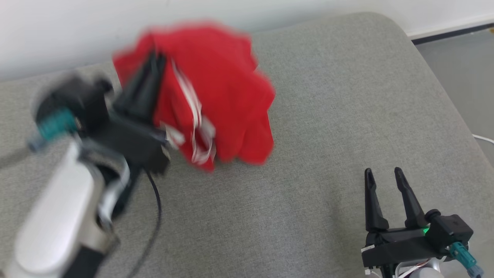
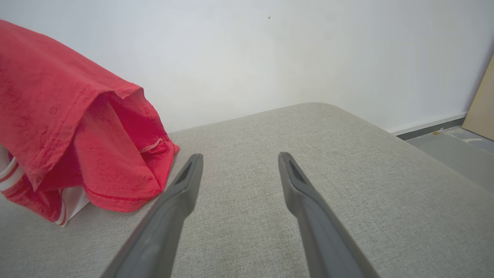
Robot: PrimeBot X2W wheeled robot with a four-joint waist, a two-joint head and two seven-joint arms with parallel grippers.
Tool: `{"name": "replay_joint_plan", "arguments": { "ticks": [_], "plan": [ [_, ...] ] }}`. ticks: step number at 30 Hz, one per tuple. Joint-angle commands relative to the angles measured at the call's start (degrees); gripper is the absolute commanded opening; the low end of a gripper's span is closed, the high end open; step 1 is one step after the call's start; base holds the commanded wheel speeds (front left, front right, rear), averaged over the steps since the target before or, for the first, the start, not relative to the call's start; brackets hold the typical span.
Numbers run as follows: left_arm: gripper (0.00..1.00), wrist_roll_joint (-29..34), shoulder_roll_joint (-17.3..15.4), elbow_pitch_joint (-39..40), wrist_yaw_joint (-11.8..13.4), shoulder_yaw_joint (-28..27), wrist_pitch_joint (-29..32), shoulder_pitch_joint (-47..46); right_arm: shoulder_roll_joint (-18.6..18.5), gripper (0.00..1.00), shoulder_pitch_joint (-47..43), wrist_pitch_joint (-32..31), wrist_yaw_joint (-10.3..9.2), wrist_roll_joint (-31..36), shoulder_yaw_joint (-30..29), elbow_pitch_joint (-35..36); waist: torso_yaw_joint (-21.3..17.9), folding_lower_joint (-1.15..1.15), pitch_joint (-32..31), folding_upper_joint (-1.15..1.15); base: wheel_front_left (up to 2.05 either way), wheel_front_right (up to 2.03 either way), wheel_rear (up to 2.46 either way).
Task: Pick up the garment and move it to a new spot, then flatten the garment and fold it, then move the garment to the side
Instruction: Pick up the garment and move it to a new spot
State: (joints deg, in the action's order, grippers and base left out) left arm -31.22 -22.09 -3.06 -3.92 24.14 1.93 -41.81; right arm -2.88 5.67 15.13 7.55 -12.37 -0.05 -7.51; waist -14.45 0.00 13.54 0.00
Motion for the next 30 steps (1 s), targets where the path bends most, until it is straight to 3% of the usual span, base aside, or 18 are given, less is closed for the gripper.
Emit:
{"name": "replay_joint_plan", "arguments": {
  "ticks": [1, 9, 13, 15, 16, 23, 30],
  "plan": [
    [0.0, -0.7, 0.8, -0.7, 0.5, 0.1, -1.2, 2.6, 0.0, 1.0, -0.7, 0.1, -0.12, 0.6, 0.3, -0.2, 0.6, 0.0, -0.7, 0.0, 0.0, 0.0, 0.0],
    [0.0, -3.0, 3.9, -12.4, 0.4, 3.3, -7.0, 17.3, 0.0, 1.0, -1.2, 0.1, -0.12, 1.4, 1.7, -0.9, 2.2, 0.0, -1.8, 0.0, 0.0, 0.0, 0.0],
    [0.0, -2.0, 5.4, -17.9, -0.3, 5.2, -10.3, 19.0, 0.0, 1.0, -1.4, 0.1, -0.12, 1.9, 1.6, -1.0, 3.8, 0.0, -2.3, 0.0, 0.0, 0.0, 0.0],
    [0.74, -1.7, 6.6, -19.2, -0.8, 6.2, -11.6, 18.8, 0.0, 1.0, -1.7, 0.1, -0.12, 1.9, 1.2, -1.1, 4.9, 0.0, -2.6, 0.0, 0.0, 0.0, 0.0],
    [1.0, -1.4, 6.9, -19.3, -1.1, 6.5, -12.4, 18.3, 0.0, 1.0, -1.9, 0.1, -0.12, 1.6, 1.2, -1.2, 5.4, 0.0, -2.8, 0.0, 0.0, 0.0, 0.0],
    [1.0, -2.0, 7.3, -14.4, 0.0, 4.6, -15.7, 19.8, 0.0, 1.0, -3.8, 0.1, -0.12, 1.0, 2.2, -1.1, 8.6, 0.0, -5.5, 0.0, 0.0, 0.0, 0.0],
    [1.0, -2.2, 3.4, -6.0, 3.7, -1.0, -16.6, 23.3, 0.0, 1.0, -3.9, 0.1, -0.12, 1.2, 1.5, -0.2, 10.9, 0.0, -6.5, 0.0, 0.0, 0.0, 0.0]
  ]
}}
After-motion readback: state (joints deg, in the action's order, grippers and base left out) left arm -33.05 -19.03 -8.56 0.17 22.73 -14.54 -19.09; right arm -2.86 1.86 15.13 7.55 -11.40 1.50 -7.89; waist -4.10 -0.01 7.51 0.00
